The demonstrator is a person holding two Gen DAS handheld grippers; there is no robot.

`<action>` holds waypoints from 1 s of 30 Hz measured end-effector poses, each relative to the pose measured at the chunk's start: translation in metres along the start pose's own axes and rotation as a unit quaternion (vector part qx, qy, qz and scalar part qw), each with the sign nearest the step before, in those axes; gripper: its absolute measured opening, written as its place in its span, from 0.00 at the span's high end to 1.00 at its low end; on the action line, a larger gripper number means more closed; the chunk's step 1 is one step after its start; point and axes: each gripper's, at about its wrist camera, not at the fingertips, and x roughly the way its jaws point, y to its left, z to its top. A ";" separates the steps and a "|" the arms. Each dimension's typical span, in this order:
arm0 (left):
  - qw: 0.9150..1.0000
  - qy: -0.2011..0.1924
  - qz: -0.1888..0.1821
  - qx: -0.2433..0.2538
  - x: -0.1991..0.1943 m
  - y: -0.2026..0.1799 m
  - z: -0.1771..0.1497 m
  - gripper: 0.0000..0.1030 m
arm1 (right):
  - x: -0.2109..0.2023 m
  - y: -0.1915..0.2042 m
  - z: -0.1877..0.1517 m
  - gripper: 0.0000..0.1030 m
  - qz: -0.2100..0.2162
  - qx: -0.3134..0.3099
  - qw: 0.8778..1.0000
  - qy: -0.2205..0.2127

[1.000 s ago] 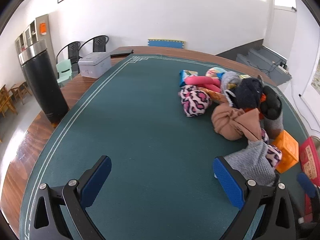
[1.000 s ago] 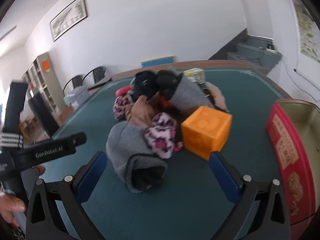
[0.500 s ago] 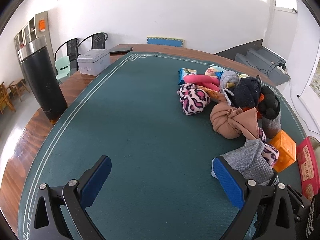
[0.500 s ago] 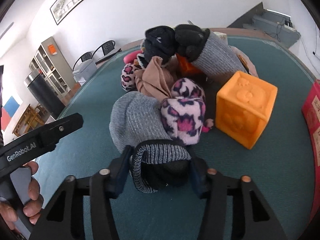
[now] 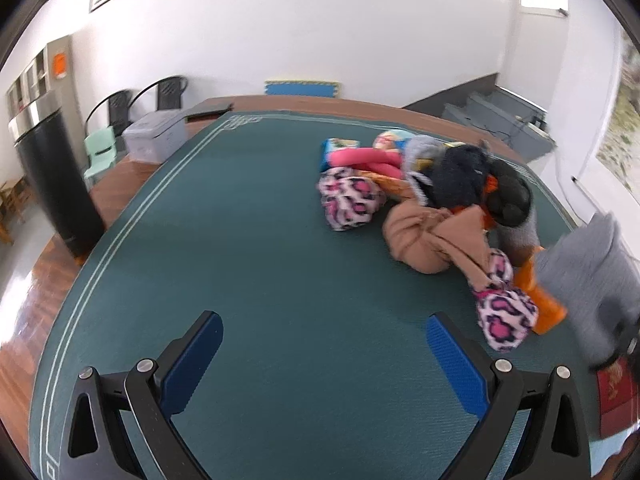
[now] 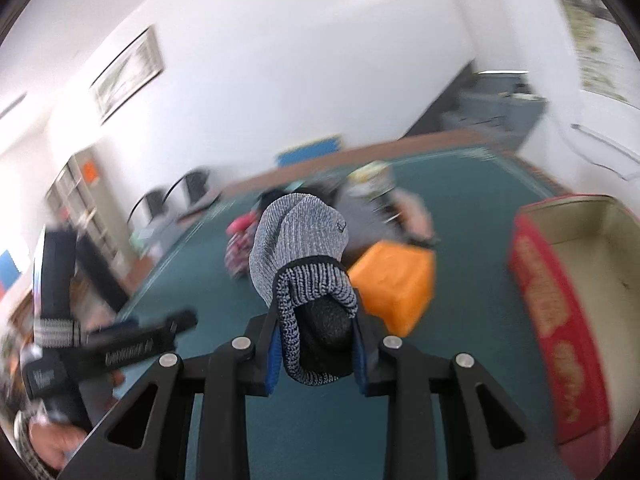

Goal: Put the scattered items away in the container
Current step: 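Carry the grey sock to the red tin while left gripper grasps pink leopard sock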

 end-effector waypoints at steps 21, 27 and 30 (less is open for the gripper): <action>0.985 0.048 -0.074 0.150 0.053 -0.110 0.006 0.31 | -0.029 -0.035 0.016 0.69 -0.087 0.071 0.989 -0.094; 0.983 0.066 -0.126 0.115 0.061 -0.097 0.008 0.62 | -0.028 -0.036 0.014 0.69 -0.093 0.071 0.988 -0.097; 0.981 0.053 -0.139 0.121 0.053 -0.098 0.008 0.63 | -0.029 -0.037 0.013 0.69 -0.098 0.072 0.988 -0.099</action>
